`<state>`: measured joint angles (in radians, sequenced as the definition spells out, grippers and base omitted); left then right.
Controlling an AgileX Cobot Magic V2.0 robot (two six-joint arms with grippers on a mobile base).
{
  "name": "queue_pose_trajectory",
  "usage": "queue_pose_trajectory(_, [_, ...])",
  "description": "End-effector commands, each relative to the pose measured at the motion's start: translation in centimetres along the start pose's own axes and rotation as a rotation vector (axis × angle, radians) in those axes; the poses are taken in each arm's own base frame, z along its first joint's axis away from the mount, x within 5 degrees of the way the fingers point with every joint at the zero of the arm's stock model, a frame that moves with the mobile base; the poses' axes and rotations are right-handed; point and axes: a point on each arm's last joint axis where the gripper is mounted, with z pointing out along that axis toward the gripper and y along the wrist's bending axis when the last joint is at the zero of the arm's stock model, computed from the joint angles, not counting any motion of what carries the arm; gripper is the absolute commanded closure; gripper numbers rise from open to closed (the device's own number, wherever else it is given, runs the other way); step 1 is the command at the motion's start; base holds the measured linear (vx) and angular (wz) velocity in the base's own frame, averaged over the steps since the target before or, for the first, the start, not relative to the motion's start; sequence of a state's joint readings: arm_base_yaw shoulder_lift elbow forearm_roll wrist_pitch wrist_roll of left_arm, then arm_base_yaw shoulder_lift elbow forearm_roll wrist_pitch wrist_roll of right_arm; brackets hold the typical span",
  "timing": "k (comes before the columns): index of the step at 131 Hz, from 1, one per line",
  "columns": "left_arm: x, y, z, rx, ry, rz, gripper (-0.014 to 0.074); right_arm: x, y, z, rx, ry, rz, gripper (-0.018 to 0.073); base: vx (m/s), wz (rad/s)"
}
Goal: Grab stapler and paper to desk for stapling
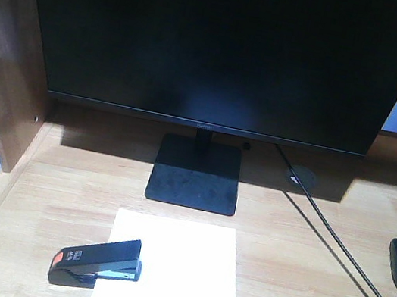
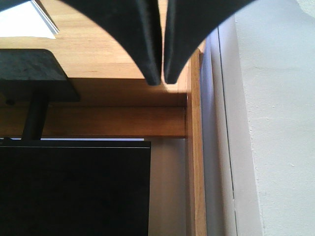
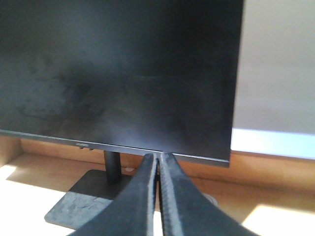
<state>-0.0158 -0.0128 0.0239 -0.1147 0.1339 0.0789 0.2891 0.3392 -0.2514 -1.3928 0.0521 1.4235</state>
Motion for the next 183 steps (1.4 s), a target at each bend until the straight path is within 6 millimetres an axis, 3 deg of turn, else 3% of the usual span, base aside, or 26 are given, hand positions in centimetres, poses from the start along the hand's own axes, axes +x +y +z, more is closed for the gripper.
queue_pose_trajectory(1, [-0.3, 0.0, -0.1, -0.003, -0.071, -0.011, 0.0603, -0.9, 0.0, 0.1, 0.006, -0.016, -0.014, 0.0566, 0.0, 0.0])
queue_pose_trajectory(118, [-0.3, 0.0, -0.1, -0.003, -0.071, -0.011, 0.0603, -0.6, 0.3, 0.0, -0.033, 0.013, -0.03, 0.0566, 0.0, 0.0])
queue_pose_trajectory(136, [-0.3, 0.0, -0.1, -0.003, -0.071, -0.011, 0.0603, 0.9, -0.7, -0.2, 0.08, 0.006, -0.012, 0.0566, 0.0, 0.0])
queue_pose_trajectory(151, [-0.3, 0.0, -0.1, -0.003, -0.071, -0.011, 0.0603, 3.5, -1.6, -1.1, 0.189, 0.008, -0.006, 0.0566, 0.0, 0.0])
queue_pose_trajectory(183, [-0.3, 0.0, -0.1, -0.003, -0.071, -0.011, 0.0603, 6.8, -2.0, -2.8, 0.289, -0.039, -0.002, 0.0566, 0.0, 0.0])
